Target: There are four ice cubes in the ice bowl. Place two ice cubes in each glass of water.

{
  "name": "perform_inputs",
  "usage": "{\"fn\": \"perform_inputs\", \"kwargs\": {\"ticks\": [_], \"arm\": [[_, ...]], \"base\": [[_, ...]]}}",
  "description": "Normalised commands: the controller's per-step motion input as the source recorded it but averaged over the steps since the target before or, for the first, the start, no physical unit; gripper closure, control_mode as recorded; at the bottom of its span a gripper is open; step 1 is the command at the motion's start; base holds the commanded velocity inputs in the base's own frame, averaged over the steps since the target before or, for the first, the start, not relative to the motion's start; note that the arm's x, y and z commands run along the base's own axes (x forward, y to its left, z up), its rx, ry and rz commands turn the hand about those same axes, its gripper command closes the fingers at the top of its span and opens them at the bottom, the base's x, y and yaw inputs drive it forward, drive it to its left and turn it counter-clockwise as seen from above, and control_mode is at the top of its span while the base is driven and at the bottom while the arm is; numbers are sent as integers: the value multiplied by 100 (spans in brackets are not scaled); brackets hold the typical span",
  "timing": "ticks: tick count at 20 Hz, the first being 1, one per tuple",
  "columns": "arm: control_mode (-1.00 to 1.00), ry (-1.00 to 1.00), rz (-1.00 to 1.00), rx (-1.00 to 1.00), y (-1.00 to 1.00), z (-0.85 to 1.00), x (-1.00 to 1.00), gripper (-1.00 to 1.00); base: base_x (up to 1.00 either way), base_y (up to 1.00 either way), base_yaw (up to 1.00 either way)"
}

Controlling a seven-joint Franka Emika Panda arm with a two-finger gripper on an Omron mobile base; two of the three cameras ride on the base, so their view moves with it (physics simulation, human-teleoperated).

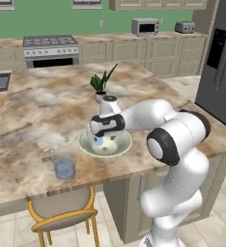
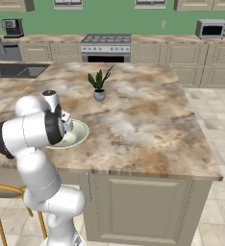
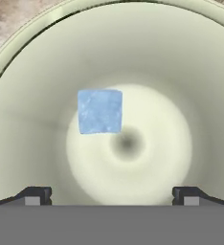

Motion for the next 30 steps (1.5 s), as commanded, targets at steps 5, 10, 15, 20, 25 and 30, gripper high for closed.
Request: {"fn": "perform_inputs", "kwargs": {"ticks": [5, 10, 15, 20, 25, 30], "arm": [[-100, 2, -2, 0, 0, -11, 17, -100], [-100, 3, -2, 0, 0, -18, 15, -100], [-100, 3, -2, 0, 3, -17, 13, -100], [-100, 6, -5, 0, 12, -23, 24, -100], [-100, 4, -5, 0, 16, -15, 20, -100], [-100, 0, -4, 0, 7, 0, 18, -100]], "base": [[0, 0, 0], [0, 0, 0], [0, 0, 0], [0, 0, 0], [0, 0, 0], [0, 0, 0]]}}
